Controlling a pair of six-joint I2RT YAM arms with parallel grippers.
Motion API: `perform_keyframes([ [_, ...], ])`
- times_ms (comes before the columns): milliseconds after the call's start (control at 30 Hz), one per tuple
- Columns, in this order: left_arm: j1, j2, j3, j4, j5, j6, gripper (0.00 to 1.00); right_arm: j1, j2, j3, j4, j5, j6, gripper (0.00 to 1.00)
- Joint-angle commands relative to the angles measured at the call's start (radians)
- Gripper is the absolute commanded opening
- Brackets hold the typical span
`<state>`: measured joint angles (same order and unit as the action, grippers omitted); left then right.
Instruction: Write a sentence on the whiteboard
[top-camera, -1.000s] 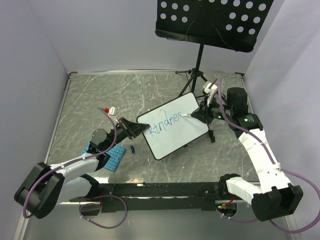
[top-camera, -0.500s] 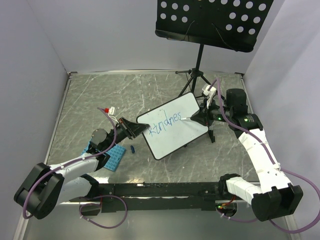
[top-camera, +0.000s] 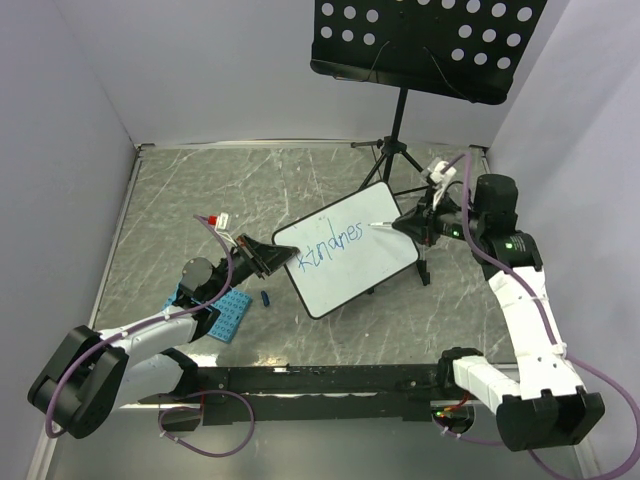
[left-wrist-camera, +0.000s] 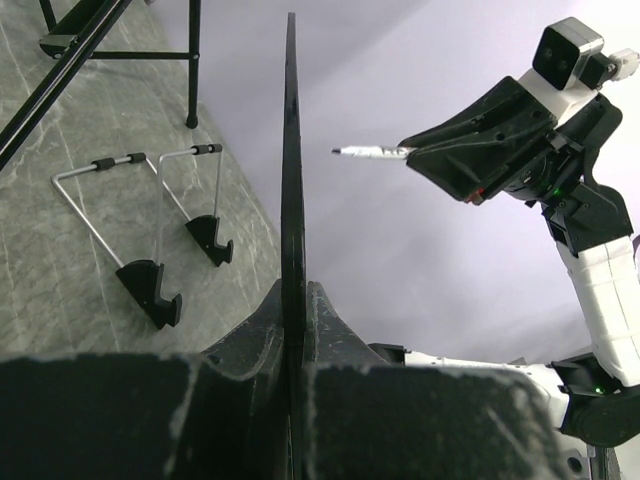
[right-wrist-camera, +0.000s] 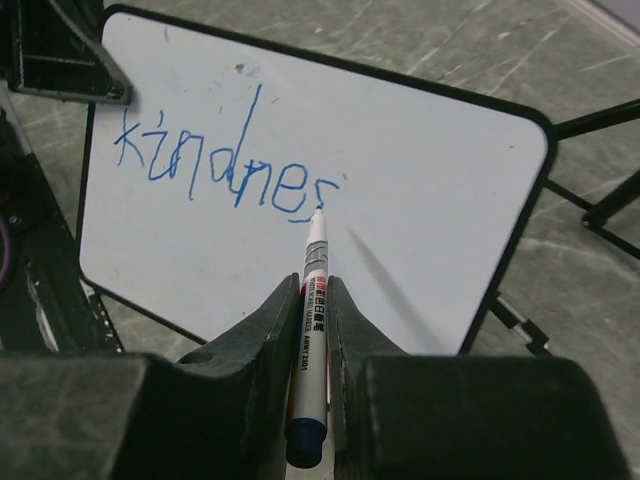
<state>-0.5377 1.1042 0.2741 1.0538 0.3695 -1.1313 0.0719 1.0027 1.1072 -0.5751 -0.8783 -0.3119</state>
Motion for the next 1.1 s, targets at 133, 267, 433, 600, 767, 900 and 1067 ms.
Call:
perform_keyframes([
  [133,0.005,-0.049,0.013,0.167,0.016,-0.036,0.01,-0.030,0.016,0.017,0.100,0.022,0.040,0.00],
  [267,0.008,-0.050,0.016,0.169,0.022,-0.036,0.01,-0.029,0.037,0.016,0.112,0.033,0.043,0.00],
  [433,0.007,-0.035,0.020,0.184,0.029,-0.042,0.01,-0.024,0.062,0.020,0.113,0.039,0.042,0.00],
  [600,0.007,-0.014,0.030,0.202,0.039,-0.051,0.01,-0.006,0.070,0.008,0.119,0.039,0.042,0.00],
  [767,0.007,0.000,0.034,0.222,0.045,-0.058,0.01,0.023,0.088,0.006,0.107,0.035,0.031,0.00],
  [900,0.007,0.000,0.034,0.219,0.042,-0.056,0.01,0.034,0.088,0.005,0.081,0.030,0.014,0.00],
  [1067,0.007,-0.013,0.031,0.195,0.031,-0.044,0.01,0.034,0.070,-0.017,0.049,0.036,-0.012,0.00],
])
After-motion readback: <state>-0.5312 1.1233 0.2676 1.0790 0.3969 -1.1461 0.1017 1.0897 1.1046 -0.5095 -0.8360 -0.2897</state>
